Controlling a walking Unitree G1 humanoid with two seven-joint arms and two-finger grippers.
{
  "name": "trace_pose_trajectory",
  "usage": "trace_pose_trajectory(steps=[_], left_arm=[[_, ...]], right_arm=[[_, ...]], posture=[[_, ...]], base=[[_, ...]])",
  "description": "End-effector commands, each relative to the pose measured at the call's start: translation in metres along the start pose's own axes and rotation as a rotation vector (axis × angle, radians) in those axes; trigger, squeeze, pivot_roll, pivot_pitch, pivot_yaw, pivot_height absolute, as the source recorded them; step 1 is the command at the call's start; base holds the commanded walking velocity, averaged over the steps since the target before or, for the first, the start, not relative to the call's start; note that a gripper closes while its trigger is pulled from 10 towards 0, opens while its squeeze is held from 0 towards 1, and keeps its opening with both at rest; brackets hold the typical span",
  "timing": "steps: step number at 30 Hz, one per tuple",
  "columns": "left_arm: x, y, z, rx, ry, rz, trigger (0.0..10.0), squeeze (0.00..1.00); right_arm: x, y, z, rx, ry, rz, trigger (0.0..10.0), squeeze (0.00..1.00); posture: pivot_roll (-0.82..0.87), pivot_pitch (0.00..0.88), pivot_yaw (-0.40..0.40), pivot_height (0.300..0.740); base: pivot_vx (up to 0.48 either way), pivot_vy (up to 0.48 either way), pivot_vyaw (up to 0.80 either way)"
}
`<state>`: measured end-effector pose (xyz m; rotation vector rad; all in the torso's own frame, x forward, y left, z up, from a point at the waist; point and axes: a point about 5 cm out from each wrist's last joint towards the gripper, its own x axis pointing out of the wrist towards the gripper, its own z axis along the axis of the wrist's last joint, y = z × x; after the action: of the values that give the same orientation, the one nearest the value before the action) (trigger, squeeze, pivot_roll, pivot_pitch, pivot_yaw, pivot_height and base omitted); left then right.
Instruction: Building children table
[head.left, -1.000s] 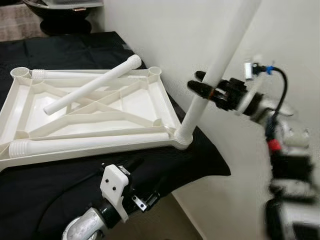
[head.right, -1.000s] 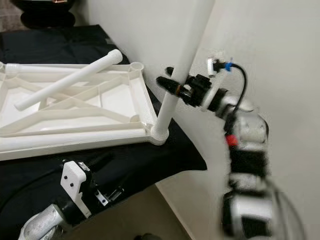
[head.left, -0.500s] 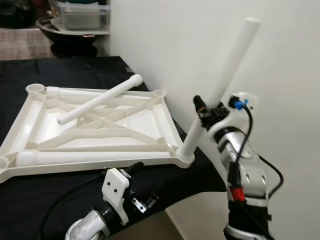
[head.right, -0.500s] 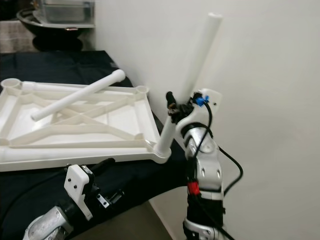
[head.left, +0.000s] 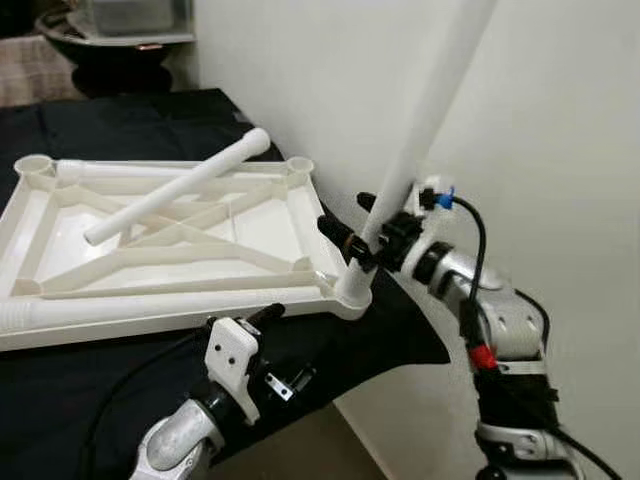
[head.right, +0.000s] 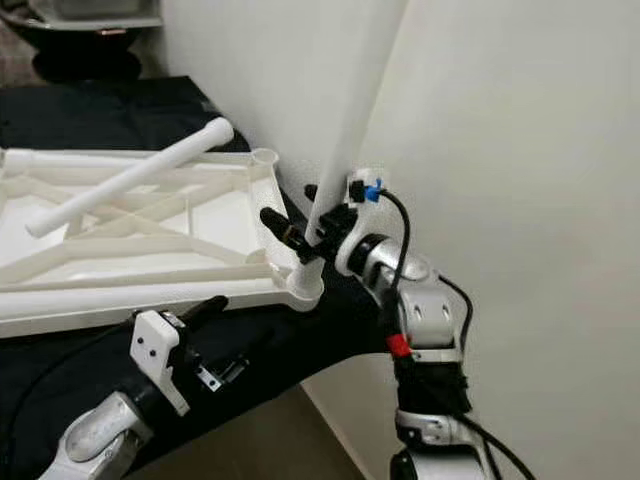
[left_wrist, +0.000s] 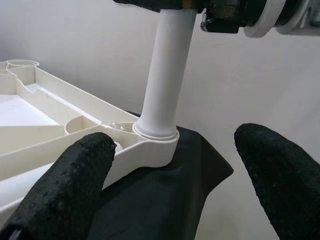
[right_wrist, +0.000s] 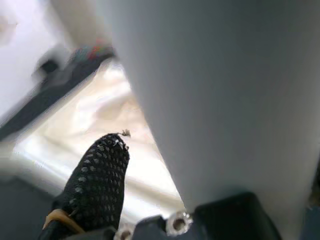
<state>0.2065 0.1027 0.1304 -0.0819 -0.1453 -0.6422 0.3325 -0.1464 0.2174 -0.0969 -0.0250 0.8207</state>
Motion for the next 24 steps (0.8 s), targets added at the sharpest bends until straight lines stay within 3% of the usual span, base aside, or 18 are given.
trace_pose_trajectory(steps=[1, 5, 8, 12, 13, 14, 15, 16, 17, 18, 24], left_arm=[[-0.001, -0.005, -0.002, 0.0, 0.001, 0.003, 10.0, 0.0], [-0.002, -0.006, -0.001, -0.001, -0.001, 0.005, 10.0, 0.0], [-0.004, -0.009, 0.001, -0.001, -0.001, 0.004, 10.0, 0.0], [-0.005, -0.009, 0.001, -0.001, -0.001, 0.004, 10.0, 0.0], [-0.007, -0.01, 0.002, -0.001, 0.0, 0.005, 10.0, 0.0], [-0.008, -0.01, 0.002, -0.002, 0.002, 0.005, 10.0, 0.0], [-0.01, -0.01, 0.003, -0.002, 0.004, 0.004, 10.0, 0.0], [-0.011, -0.011, 0.003, -0.002, 0.007, 0.004, 10.0, 0.0], [-0.011, -0.011, 0.003, -0.002, 0.007, 0.004, 10.0, 0.0], [-0.012, -0.011, 0.003, -0.003, 0.009, 0.004, 10.0, 0.0], [-0.016, -0.013, 0.005, -0.006, 0.016, 0.002, 10.0, 0.0]], right_arm=[[-0.006, -0.012, 0.01, -0.051, -0.037, 0.078, 10.0, 1.0], [-0.01, -0.021, 0.015, -0.077, -0.03, 0.124, 10.0, 1.0], [-0.012, -0.038, 0.028, -0.075, -0.053, 0.16, 10.0, 1.0], [-0.014, -0.043, 0.031, -0.073, -0.061, 0.161, 10.0, 1.0], [-0.015, -0.046, 0.032, -0.072, -0.064, 0.162, 10.0, 0.78], [-0.017, -0.048, 0.032, -0.067, -0.067, 0.178, 10.0, 0.0], [-0.019, -0.05, 0.031, -0.063, -0.068, 0.2, 8.1, 0.0], [-0.021, -0.05, 0.031, -0.052, -0.074, 0.223, 4.0, 0.0], [-0.021, -0.05, 0.031, -0.052, -0.074, 0.223, 4.0, 0.0], [-0.023, -0.051, 0.031, -0.042, -0.083, 0.248, 0.0, 0.0], [-0.028, -0.058, 0.033, -0.013, -0.118, 0.321, 0.0, 0.0]], posture=[[0.02, 0.052, -0.185, 0.74], [0.02, 0.063, -0.184, 0.74], [0.04, 0.079, -0.182, 0.74], [0.04, 0.084, -0.182, 0.74], [0.05, 0.092, -0.181, 0.74], [0.05, 0.1, -0.176, 0.74], [0.06, 0.105, -0.173, 0.74], [0.06, 0.106, -0.172, 0.74], [0.06, 0.106, -0.172, 0.74], [0.06, 0.11, -0.169, 0.74], [0.06, 0.127, -0.162, 0.74]], base=[[0.0, 0.0, 0.0], [0.0, 0.0, 0.0], [0.0, 0.0, 0.0], [0.0, 0.0, 0.0], [0.0, 0.0, 0.0], [0.0, 0.0, 0.0], [0.0, 0.0, 0.0], [0.0, 0.0, 0.0], [0.0, 0.0, 0.0], [0.0, 0.0, 0.0], [0.0, 0.0, 0.0]])
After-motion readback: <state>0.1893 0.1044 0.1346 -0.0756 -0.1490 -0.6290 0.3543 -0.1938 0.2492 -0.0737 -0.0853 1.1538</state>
